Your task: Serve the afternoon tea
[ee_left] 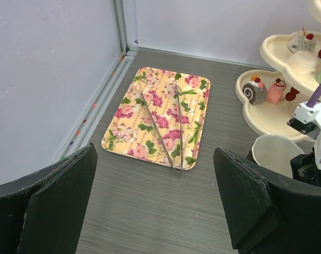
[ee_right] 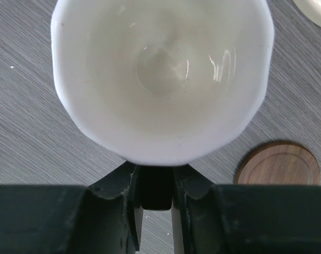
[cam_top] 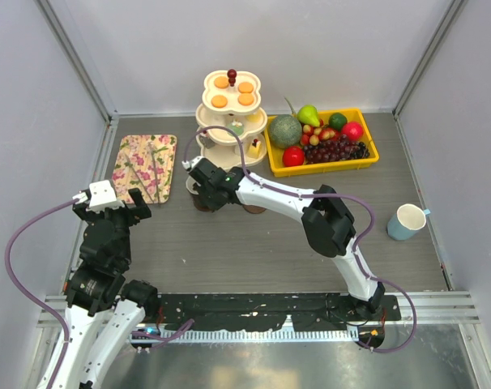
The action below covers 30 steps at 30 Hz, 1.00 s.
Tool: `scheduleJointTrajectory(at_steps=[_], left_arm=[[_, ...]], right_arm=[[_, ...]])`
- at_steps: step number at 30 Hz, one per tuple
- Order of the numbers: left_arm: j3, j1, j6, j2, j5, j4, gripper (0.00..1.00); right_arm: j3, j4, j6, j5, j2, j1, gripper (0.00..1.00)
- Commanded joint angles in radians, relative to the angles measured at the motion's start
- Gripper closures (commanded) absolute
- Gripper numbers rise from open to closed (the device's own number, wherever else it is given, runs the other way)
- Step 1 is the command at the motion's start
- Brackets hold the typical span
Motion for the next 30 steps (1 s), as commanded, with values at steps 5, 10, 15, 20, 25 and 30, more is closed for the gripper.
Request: scheduleJointTrajectory(at_steps=[5,10,15,20,25,30], left_arm=[[0.000,-0.004,0.005,-0.009,0.006,0.061,0.01],[0.000,-0.005,0.005,-0.009,0.009,0.064,0.01],[-0.002,-0.004,0.005,-0.009,0.012,0.066,0.02],[-0.003,-0.004,0.005,-0.009,0.017,0.068,0.01],[-0.002,-0.004,0.005,-0.009,0.020,0.068,0.01],[-0.003,-0.004,0.005,-0.010,0.023,0.069,0.02]], right_arm=[[0.060,0.051,0.063,-0.010,-0.033,0.007,0.58],[0.043,0.047,0.105,-0.017,-0.053,0.007,0.50],[0.017,0.047,0.139,-0.013,-0.081,0.007,0.49],[-0.009,0.047,0.172,-0.051,-0.104,0.008,0.49],[-0.051,0.082,0.185,-0.085,-0.131,0.010,0.48],[-0.044,0.087,0.188,-0.105,-0.136,0.012,0.47]])
